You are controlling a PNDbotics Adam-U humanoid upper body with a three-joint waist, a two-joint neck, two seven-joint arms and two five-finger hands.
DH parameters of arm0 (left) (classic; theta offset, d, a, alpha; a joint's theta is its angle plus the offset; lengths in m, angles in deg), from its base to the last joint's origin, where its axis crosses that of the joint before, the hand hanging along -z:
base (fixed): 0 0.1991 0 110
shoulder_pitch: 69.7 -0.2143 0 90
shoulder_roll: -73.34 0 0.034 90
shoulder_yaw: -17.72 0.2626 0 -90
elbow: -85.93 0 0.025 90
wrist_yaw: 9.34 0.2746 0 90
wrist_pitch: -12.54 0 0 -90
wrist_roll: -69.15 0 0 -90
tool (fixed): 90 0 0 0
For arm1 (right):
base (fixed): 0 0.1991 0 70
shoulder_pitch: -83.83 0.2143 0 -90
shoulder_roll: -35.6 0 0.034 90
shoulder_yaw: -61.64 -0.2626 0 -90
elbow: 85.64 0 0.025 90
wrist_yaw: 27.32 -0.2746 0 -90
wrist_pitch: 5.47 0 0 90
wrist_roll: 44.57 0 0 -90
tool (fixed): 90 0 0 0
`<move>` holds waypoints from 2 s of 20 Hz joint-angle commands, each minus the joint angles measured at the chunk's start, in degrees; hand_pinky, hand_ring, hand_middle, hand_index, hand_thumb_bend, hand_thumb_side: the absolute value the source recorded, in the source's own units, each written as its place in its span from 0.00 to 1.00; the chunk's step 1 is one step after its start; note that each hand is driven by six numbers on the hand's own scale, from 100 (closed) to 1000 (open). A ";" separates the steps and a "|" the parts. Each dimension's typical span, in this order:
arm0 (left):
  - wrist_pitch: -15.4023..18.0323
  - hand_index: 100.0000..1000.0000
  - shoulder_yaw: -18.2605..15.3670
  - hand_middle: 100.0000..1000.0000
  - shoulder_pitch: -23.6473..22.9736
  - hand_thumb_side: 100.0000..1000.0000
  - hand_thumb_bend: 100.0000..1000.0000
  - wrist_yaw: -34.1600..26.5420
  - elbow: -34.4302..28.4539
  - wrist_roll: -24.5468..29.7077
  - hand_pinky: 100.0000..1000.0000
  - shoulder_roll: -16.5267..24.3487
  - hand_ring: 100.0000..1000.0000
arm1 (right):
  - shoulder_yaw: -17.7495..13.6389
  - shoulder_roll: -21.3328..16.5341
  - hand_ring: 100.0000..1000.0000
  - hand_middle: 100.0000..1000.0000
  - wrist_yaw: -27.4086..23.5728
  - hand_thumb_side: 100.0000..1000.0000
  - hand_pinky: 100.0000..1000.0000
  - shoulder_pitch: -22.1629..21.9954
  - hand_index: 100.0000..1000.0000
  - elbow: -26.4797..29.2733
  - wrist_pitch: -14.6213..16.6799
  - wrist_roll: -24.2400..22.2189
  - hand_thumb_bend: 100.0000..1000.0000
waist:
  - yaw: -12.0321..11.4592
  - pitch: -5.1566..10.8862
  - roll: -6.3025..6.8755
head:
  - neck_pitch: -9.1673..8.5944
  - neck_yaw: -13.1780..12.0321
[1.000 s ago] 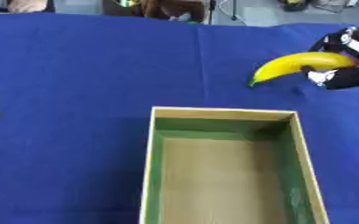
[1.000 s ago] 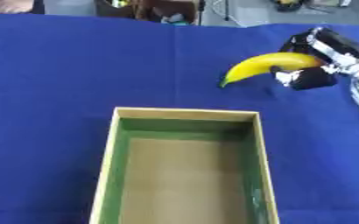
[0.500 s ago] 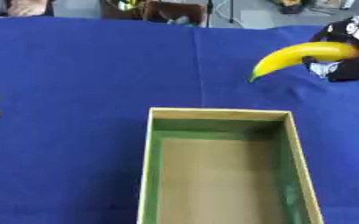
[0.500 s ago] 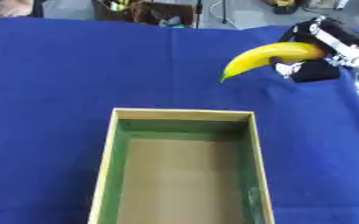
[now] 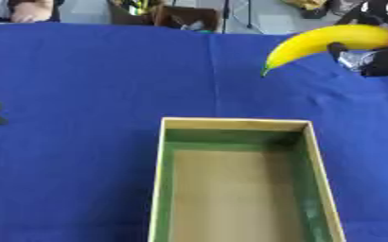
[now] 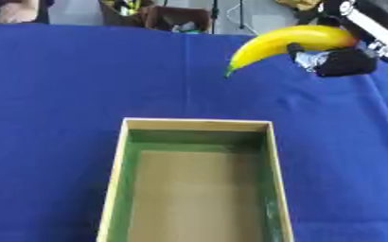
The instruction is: Pick up objects on the table and place them in the box.
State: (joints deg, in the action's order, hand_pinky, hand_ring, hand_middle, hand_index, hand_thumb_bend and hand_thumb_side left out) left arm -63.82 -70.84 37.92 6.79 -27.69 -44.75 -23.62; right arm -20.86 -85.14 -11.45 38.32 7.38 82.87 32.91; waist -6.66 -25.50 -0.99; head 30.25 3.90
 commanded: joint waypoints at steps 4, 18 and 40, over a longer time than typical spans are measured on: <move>-0.27 0.80 -0.85 0.57 -0.01 1.00 0.00 -0.24 -0.97 -0.24 0.39 0.91 0.49 | 1.01 -3.68 0.56 0.29 -2.73 0.32 0.64 -0.47 0.43 9.51 -1.18 -0.01 0.00 | 0.73 2.47 0.06 | 1.18 -0.89; 0.48 0.80 -2.56 0.57 0.32 1.00 0.00 -0.08 -0.97 -4.55 0.39 1.53 0.50 | 5.14 -2.70 0.56 0.29 -4.40 0.32 0.63 -2.86 0.43 21.54 -3.68 -4.61 0.00 | 0.90 3.97 -0.08 | 2.32 -1.42; 0.34 0.82 -5.12 0.61 -0.18 1.00 0.01 2.55 -0.97 -13.32 0.42 2.33 0.54 | 12.54 5.93 0.56 0.29 2.00 0.27 0.62 -0.61 0.43 21.57 -2.58 -13.11 0.00 | 1.33 4.41 -0.02 | 2.66 -1.77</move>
State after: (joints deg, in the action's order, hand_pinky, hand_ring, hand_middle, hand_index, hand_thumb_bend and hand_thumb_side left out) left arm -63.54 -75.40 37.45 8.96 -27.69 -57.85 -22.55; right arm -8.06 -78.73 -10.14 37.14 27.86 80.31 20.31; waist -5.35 -22.29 -1.14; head 32.69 2.25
